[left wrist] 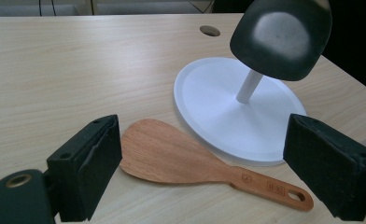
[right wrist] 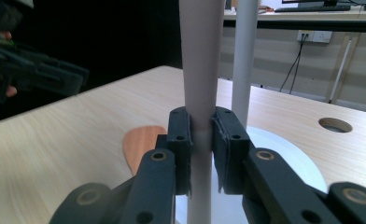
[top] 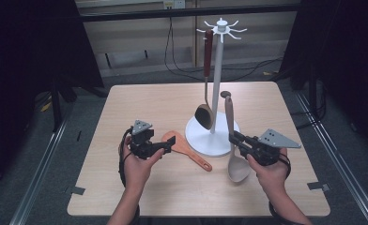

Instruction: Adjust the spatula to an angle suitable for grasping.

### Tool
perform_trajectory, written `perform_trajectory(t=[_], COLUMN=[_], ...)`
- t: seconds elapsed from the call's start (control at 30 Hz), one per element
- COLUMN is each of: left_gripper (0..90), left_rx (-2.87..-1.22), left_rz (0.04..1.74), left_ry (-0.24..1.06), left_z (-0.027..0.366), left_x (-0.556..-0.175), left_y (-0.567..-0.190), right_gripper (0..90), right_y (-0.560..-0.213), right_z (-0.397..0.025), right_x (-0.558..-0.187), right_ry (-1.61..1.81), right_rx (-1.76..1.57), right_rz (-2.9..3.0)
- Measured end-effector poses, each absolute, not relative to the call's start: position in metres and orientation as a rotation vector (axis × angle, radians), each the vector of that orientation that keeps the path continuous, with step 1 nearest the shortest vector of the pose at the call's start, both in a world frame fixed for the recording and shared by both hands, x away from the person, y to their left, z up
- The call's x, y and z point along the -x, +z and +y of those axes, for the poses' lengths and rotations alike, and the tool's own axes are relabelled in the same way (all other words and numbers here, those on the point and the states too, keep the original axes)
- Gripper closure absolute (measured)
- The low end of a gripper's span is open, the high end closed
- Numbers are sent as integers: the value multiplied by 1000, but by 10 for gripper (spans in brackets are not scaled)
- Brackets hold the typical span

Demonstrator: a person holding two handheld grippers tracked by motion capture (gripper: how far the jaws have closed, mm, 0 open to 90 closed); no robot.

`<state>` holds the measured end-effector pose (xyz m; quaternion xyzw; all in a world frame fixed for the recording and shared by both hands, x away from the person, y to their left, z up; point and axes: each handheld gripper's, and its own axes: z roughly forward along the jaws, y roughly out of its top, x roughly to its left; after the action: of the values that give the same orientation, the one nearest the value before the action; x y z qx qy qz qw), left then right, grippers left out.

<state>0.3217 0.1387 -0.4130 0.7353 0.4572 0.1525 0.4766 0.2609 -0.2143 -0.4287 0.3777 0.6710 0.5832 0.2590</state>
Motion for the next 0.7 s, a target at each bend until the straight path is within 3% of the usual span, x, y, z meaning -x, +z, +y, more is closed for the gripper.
perform_trajectory(t=[0.37,0.7], left_gripper=[115,115], left_rx=[-1807,-1799], left_rz=[1111,1114], left_ry=[377,374], left_z=[140,140], left_x=[-322,-322], left_y=[-412,-412], right_gripper=[787,787], right_y=[-421,-401], right_z=[-205,-190], right_x=[-262,-255], right_ry=[1648,1500], right_rx=[-1054,-1036], right_rz=[1690,1612])
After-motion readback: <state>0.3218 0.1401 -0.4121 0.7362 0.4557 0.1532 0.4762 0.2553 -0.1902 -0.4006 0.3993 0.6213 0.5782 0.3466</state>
